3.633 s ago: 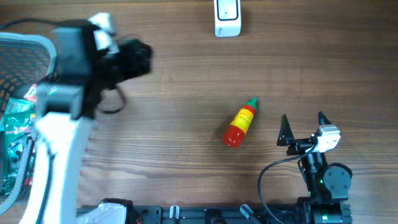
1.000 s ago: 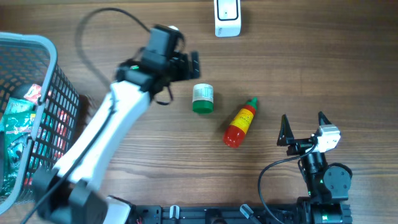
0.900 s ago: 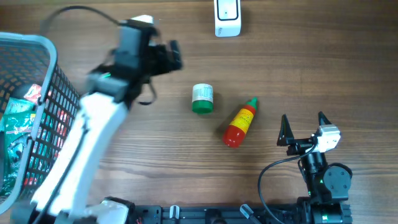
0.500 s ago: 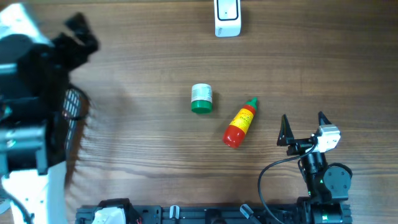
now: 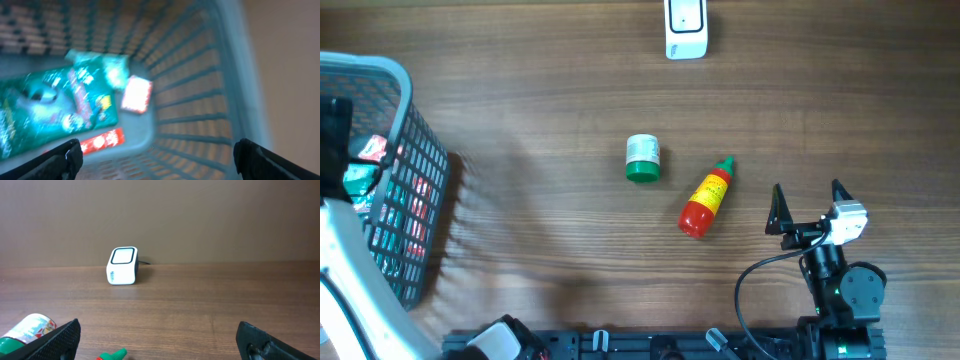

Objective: Scan the item barcode
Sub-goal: 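Move the left gripper into the basket and grasp the green glove pack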

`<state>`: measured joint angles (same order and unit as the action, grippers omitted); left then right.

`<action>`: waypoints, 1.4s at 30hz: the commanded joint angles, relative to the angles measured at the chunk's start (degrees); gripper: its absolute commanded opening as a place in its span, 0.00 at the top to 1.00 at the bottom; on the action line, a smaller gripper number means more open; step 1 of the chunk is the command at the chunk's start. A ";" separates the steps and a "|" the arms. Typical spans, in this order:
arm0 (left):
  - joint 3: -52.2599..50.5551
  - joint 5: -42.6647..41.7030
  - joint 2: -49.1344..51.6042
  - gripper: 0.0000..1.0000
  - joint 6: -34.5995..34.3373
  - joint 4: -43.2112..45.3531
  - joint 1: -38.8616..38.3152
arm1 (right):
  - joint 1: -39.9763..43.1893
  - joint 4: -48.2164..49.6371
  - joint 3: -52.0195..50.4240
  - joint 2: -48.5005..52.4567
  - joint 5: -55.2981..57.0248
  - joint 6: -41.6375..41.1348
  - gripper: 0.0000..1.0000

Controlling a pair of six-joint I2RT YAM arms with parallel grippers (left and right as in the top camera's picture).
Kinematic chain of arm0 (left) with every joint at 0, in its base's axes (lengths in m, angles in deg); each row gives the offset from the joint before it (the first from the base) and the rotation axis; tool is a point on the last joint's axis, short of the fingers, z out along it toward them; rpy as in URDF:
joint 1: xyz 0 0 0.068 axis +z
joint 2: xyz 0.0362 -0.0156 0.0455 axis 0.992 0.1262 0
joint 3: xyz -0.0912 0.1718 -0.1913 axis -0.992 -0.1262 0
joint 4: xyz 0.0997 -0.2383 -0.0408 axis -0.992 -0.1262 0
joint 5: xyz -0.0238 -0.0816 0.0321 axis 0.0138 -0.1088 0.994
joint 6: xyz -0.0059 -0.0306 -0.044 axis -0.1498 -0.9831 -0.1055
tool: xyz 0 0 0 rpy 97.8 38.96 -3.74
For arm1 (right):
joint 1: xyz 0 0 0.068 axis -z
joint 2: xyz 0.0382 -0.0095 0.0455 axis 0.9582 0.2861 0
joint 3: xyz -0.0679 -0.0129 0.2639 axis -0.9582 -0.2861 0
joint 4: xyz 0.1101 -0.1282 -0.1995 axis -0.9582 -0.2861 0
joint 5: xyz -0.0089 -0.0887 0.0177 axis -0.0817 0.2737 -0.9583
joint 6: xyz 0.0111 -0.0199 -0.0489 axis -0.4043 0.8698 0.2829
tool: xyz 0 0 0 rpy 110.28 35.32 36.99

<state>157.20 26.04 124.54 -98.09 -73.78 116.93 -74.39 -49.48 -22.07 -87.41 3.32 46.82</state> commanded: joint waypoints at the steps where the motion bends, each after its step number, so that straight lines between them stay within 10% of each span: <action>1: 0.26 -1.36 4.55 0.00 -15.04 -3.65 4.96 | 0.13 0.11 -0.04 -0.04 0.61 0.59 0.00; 15: 0.26 3.21 19.32 0.00 -62.99 -17.88 15.89 | 0.13 0.11 -0.04 -0.04 0.61 0.61 0.00; 20: 0.26 3.41 24.68 0.00 -70.42 -17.86 15.89 | 0.13 0.11 -0.04 -0.04 0.63 0.59 0.00; 42: 0.26 5.84 40.09 0.00 -62.40 -3.48 20.74 | 0.13 0.11 -0.04 -0.04 0.61 0.59 0.00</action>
<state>157.23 32.75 160.28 -165.27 -78.55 137.25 -74.39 -49.48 -22.07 -87.41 3.32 46.82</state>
